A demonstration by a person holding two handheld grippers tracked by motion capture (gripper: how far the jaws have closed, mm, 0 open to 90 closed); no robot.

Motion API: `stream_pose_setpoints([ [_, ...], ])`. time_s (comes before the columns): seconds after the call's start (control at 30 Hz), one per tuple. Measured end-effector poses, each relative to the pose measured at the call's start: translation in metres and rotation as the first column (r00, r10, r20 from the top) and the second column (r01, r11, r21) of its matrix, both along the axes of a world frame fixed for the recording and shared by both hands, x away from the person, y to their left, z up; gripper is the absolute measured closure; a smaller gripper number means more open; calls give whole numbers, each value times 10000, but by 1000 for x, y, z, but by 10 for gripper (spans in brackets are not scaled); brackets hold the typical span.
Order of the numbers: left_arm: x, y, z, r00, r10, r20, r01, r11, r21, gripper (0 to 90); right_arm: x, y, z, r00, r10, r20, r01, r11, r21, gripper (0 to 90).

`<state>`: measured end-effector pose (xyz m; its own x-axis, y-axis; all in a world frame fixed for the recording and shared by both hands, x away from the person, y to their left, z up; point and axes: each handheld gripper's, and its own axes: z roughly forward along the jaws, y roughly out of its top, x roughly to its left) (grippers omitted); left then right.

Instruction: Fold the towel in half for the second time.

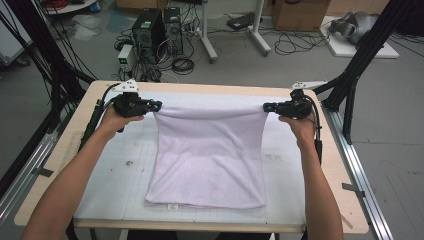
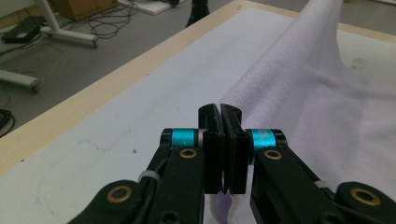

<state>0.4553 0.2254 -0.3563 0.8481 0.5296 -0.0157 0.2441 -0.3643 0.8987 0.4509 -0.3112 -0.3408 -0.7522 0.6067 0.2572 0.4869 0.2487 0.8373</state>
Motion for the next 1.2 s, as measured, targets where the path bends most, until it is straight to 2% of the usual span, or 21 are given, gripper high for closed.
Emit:
stream_pose_setpoints([
  [0.17,-13,3,5,9992,-285,279,286,9996,-50,874,-13,0,5,9941,825,703,-826,9966,-13,843],
  [0.37,-27,5,10,9970,-501,588,505,9987,-50,874,-24,-1,5,9901,1130,836,-1124,9936,-116,844],
  [0.53,-41,6,15,9943,-804,703,807,9967,-15,874,-34,-1,14,9840,1377,1131,-1349,9903,-318,845],
  [0.6,-47,6,16,9918,-944,864,959,9953,-125,874,-39,-1,17,9810,1562,1153,-1532,9876,-350,845],
  [0.67,-52,7,17,9894,-1082,969,1100,9939,-129,874,-45,-1,20,9752,1823,1256,-1765,9827,-559,845],
  [0.93,-76,9,15,9846,-1504,887,1521,9883,-127,874,-71,2,21,9529,2578,1599,-2455,9649,-931,846],
  [1.2,-109,9,7,9716,-2074,1136,2095,9778,-64,874,-106,5,18,9253,3310,1850,-3114,9417,-1272,845],
])
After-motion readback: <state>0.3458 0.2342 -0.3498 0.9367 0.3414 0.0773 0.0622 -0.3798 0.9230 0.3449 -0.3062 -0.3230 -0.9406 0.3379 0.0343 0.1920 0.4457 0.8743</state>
